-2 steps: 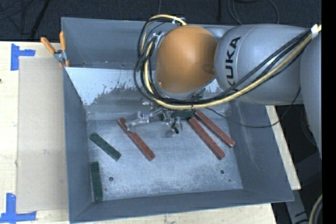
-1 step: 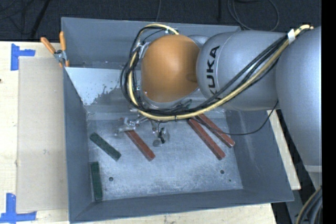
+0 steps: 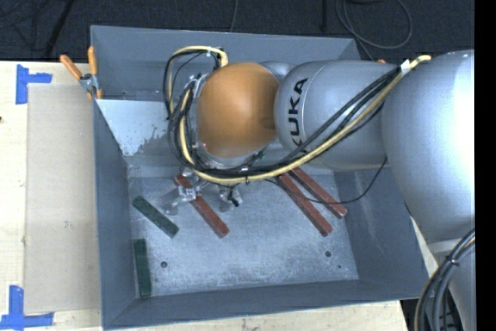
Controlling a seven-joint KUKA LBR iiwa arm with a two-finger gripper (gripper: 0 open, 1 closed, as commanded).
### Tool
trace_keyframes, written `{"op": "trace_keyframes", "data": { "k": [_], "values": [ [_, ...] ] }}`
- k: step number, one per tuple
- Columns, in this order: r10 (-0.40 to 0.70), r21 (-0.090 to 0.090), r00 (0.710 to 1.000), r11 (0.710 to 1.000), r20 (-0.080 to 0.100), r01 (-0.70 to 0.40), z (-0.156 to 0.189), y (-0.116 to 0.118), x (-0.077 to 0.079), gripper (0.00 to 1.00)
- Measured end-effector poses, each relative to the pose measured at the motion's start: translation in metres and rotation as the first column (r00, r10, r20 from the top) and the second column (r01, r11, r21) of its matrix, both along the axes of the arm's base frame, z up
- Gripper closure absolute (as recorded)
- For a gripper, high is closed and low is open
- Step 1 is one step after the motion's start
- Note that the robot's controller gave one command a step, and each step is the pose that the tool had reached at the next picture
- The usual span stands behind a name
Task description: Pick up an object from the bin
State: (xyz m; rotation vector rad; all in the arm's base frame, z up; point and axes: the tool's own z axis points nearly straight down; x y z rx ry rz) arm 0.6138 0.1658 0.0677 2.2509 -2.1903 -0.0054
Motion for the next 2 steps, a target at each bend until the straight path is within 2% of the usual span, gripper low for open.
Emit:
{"op": "trace_keyframes", "data": {
  "k": [1, 2],
  "values": [
    [-0.005, 0.001, 1.0, 1.0, 0.002, 0.005, 0.002, 0.0, 0.001, 1.0],
    [-0.014, 0.001, 1.0, 1.0, 0.011, 0.014, 0.206, -0.053, -0.039, 1.0]
  ]
}}
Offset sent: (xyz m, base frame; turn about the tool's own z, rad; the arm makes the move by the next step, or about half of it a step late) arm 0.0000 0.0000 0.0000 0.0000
